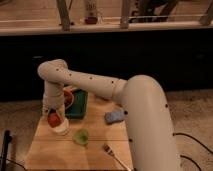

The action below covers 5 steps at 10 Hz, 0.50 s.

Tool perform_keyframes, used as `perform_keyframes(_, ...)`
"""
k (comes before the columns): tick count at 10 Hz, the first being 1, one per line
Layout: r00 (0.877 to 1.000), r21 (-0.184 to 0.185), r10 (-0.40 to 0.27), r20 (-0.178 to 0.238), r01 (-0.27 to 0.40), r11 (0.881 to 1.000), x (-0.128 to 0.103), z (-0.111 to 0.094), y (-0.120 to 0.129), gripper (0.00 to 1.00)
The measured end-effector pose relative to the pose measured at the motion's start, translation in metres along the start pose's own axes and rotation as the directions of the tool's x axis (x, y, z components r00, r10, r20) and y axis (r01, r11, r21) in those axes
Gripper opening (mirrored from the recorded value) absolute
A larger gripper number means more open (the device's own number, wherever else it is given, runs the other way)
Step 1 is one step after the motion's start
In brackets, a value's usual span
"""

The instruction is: Place apple in paper cup

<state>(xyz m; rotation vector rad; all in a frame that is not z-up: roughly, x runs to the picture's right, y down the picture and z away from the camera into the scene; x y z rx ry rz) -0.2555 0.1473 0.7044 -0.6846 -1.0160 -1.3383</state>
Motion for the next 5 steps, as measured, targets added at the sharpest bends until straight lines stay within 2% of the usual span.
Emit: perform_keyframes(5, 1.000, 0.009, -0.016, 0.009, 0.016, 1.000, -0.0008, -0.0043, -0.0005, 0.80)
